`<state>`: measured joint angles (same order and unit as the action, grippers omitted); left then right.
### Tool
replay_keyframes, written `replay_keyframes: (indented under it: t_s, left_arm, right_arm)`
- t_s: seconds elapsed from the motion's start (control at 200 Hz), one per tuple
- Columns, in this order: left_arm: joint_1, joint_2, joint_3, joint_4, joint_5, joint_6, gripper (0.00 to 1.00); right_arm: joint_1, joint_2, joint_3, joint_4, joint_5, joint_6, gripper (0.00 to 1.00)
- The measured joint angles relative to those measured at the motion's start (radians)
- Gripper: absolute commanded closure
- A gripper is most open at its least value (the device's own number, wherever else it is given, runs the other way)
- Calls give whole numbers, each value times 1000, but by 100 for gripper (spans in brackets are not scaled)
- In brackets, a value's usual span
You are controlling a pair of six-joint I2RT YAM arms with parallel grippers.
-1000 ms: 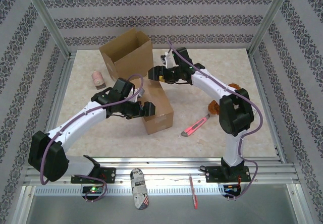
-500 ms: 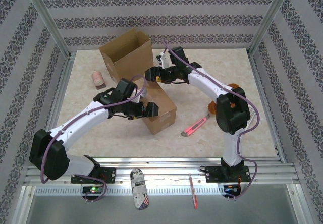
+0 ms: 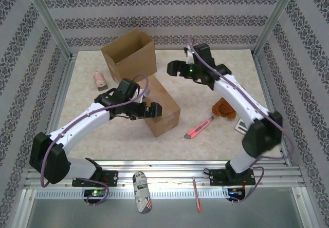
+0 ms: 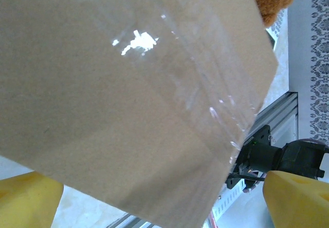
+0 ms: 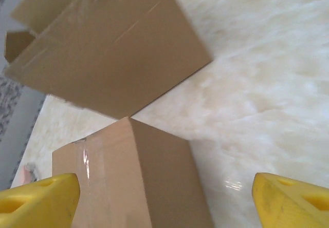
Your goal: Unpack the express box
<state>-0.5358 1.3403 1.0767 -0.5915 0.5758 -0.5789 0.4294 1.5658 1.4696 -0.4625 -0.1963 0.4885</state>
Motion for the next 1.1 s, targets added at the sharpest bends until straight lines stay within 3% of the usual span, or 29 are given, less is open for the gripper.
replay_keyframes:
  t_s: [0.2, 0.5, 0.829, 1.099]
  left_arm:
    - [1, -61, 126, -85, -43, 56, 0]
    - [60, -64, 273, -199, -138, 131, 0]
    - [120, -54, 278, -201, -83, 154, 0]
    - [140, -38, 255, -179, -21, 166, 0]
  right_arm:
    - [21, -285, -260, -48, 182, 60, 20]
    - [156, -441, -529, -153, 284, 226, 23]
    - [255, -435, -714, -211, 312, 514, 24]
    - [269, -372, -771, -200, 312, 692, 20]
